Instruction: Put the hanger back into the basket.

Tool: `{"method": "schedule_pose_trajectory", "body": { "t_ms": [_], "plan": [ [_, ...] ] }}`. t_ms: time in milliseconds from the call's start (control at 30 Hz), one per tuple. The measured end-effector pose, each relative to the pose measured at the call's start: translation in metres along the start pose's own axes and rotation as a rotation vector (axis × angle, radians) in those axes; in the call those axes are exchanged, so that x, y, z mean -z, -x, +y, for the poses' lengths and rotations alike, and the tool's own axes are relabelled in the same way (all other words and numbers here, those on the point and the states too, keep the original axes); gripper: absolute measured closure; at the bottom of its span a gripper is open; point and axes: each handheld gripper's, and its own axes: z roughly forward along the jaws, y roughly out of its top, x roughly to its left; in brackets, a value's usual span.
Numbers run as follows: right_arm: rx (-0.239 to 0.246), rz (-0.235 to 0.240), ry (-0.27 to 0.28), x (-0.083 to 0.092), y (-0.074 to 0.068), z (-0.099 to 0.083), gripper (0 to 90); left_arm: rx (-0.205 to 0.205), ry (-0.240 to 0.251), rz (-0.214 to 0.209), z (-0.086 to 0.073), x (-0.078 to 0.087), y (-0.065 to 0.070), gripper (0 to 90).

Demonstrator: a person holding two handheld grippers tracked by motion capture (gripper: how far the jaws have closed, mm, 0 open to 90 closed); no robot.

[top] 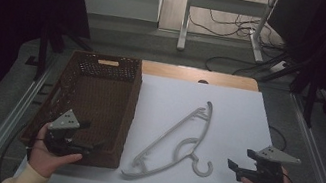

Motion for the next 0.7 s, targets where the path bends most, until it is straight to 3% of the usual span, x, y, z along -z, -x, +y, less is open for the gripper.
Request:
{"method": "schedule_pose_trajectory", "body": {
  "t_ms": [367,700],
  "plan": [
    [-0.003,0.001,0.0,0.0,0.0,0.0,21.3,-0.015,0.0,-0.017,0.009,-0.003,0.008,17.0],
    [-0.004,0.0,-0.001,0.0,0.001,-0.001,21.4,-0.052,-0.005,-0.065,0.027,-0.02,0.03,17.7]
  ]
}}
